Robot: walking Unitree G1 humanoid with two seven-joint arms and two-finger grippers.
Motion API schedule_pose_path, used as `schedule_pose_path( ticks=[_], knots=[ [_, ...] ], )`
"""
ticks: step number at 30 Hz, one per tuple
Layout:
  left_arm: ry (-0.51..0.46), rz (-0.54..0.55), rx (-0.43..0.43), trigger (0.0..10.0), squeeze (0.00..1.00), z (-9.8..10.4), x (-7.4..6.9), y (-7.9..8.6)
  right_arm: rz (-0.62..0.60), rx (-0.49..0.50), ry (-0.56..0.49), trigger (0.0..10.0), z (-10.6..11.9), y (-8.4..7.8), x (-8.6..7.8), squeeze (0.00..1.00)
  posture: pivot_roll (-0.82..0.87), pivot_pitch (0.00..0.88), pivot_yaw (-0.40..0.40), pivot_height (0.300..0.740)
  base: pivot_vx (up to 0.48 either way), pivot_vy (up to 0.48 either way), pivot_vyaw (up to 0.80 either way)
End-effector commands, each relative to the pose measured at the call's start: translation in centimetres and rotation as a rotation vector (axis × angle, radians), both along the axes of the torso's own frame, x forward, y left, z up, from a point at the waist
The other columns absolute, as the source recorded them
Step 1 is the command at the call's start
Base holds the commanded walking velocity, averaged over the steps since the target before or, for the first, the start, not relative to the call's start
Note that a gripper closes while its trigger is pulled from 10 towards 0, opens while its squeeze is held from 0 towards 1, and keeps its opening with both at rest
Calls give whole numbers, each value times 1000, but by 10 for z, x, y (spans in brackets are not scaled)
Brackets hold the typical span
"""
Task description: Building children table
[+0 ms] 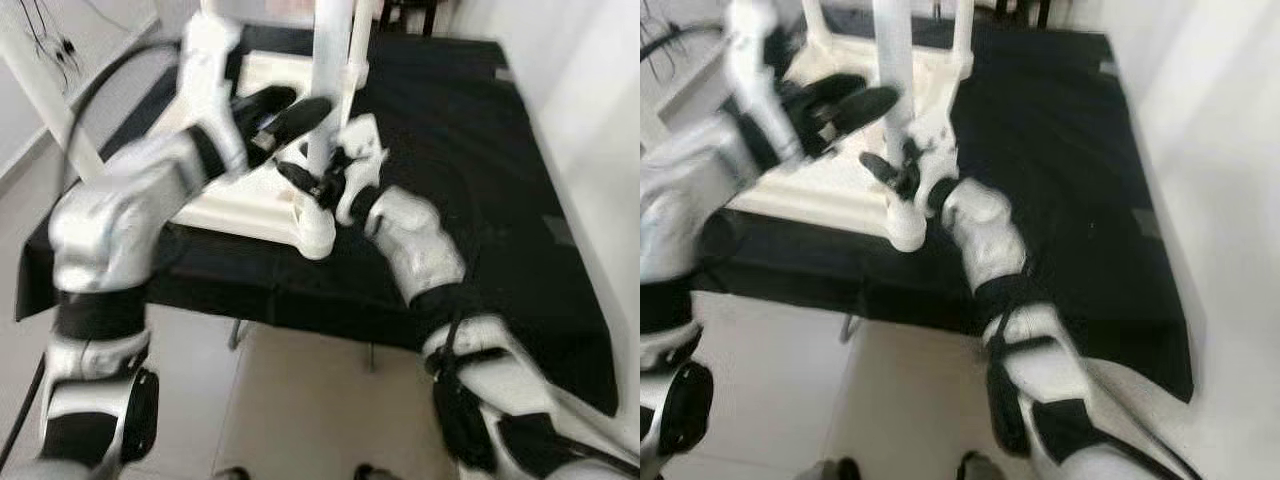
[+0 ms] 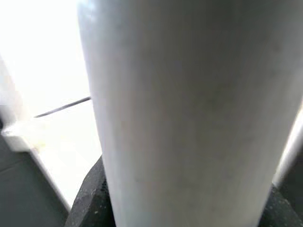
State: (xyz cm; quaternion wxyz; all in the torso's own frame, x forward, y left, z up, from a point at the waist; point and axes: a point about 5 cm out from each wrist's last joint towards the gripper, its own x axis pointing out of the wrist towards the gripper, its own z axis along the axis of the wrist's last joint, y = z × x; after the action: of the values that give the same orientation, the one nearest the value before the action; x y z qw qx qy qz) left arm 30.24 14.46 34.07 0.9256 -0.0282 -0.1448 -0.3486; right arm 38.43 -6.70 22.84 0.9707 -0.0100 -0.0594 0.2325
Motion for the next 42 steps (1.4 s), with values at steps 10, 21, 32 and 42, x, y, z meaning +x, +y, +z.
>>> schedule_pose_path(
  ticks=[10, 21, 32, 42],
  knots=[
    [63, -4, 8, 10000, 0, -34, -35, 6, -180, -33, 271, 0, -59, 7, -1, 0, 47, 197, -60, 740, 0, 0, 0],
    [230, 54, 79, 10000, 0, -96, -71, -2, -124, 106, 212, 10000, -29, -7, -2, 1000, 67, 187, -63, 740, 0, 0, 0],
    [244, 93, 63, 10000, 0, -114, -88, -5, 533, 14, -22, 10000, 16, -14, -1, 0, 86, 169, -72, 740, 0, 0, 0],
    [254, 128, 127, 10000, 0, -151, -106, -9, 777, -108, 26, 0, 24, -18, 3, 0, 100, 169, -90, 740, 0, 0, 0]
  ],
)
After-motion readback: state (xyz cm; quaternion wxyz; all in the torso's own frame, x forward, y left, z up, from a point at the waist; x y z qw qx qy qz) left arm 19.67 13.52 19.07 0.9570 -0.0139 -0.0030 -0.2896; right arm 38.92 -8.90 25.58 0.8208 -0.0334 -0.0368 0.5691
